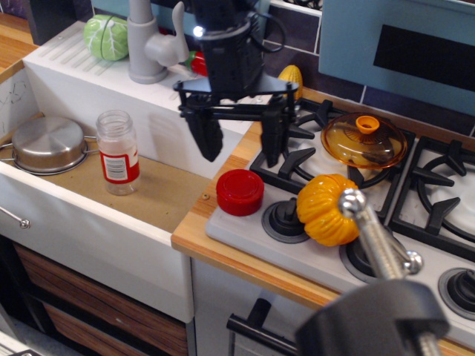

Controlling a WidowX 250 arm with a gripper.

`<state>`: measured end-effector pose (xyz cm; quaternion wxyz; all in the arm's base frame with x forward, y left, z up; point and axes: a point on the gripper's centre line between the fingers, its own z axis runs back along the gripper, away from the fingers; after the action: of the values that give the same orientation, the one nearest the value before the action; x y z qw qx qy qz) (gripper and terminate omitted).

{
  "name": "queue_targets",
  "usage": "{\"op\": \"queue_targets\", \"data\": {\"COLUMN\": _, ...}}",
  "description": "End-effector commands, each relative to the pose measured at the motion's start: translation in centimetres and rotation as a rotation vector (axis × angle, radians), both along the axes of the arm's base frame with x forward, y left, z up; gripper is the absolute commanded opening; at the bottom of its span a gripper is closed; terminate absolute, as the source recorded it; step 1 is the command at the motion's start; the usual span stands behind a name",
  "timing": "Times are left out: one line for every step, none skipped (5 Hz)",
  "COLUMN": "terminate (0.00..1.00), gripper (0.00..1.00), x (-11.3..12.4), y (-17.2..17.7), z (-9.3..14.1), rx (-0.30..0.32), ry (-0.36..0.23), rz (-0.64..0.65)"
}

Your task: Put cap on container

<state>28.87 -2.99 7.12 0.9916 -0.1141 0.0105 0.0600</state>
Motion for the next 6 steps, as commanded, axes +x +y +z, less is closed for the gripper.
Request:
{"op": "queue_targets", "data": {"terminate": 0.00, "gripper": 1.00, "x": 0.8, "y": 0.9, "z": -0.6, "rx": 0.049, "ry": -0.053, "rz": -0.035}}
{"op": "queue_targets", "data": {"terminate": 0.00, "gripper": 1.00, "x": 0.8, "y": 0.7, "z": -2.0, "rx": 0.080, "ry": -0.061, "rz": -0.043}}
{"op": "queue_targets", "data": {"terminate": 0.00, "gripper": 1.00, "x": 0.8, "y": 0.4, "z": -3.1, "rx": 0.090, "ry": -0.073, "rz": -0.057}}
{"op": "queue_targets", "data": {"terminate": 0.00, "gripper": 1.00, "x": 0.2, "y": -0.2, "z": -4.7, "rx": 0.108, "ry": -0.076, "rz": -0.061}}
{"op": "queue_targets", "data": {"terminate": 0.00, "gripper": 1.00, "x": 0.0, "y": -0.6, "z": -5.2, "rx": 0.107, "ry": -0.065, "rz": -0.057}}
{"op": "queue_targets", "data": {"terminate": 0.00, "gripper": 1.00, "x": 0.2, "y": -0.6, "z": -5.7, "rx": 0.123, "ry": -0.070, "rz": -0.044}}
